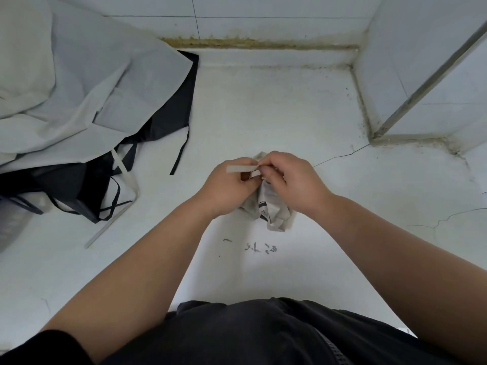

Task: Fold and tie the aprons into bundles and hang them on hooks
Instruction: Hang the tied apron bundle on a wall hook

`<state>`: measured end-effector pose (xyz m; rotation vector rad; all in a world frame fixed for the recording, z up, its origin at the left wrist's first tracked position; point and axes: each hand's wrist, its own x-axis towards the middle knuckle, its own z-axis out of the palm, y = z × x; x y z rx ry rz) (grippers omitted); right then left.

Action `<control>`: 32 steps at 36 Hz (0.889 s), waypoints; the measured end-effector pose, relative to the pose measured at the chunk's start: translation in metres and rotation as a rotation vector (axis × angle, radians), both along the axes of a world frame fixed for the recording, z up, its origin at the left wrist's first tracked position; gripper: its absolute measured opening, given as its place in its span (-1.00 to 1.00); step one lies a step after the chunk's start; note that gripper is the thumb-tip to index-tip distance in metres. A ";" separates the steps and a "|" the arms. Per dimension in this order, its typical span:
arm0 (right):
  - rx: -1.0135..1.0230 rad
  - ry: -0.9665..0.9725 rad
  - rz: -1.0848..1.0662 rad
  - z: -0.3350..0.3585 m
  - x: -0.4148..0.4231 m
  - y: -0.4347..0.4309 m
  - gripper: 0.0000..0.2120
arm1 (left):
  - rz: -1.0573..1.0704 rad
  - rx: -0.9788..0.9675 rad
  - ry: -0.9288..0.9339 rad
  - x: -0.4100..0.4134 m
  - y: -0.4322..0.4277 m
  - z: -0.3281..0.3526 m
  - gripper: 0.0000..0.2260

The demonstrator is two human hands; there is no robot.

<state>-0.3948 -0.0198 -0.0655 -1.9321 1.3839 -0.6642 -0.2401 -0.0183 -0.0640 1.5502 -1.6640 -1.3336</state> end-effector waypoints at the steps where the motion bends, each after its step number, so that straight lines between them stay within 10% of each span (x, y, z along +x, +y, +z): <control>1: 0.016 -0.019 -0.022 0.001 -0.001 0.001 -0.89 | 0.044 -0.034 -0.002 -0.001 0.000 -0.002 -0.87; 9: 0.357 -0.255 -0.307 0.005 0.003 -0.005 -0.78 | 0.158 -0.232 -0.075 -0.006 0.012 -0.005 -0.77; 20: 0.099 0.328 0.115 0.016 0.005 0.001 -0.74 | 0.181 -0.345 -0.077 -0.002 0.011 -0.007 -0.72; 32: 0.704 -0.169 -0.134 0.022 -0.001 -0.008 -0.81 | 0.117 -0.616 -0.189 0.011 0.015 -0.023 -0.82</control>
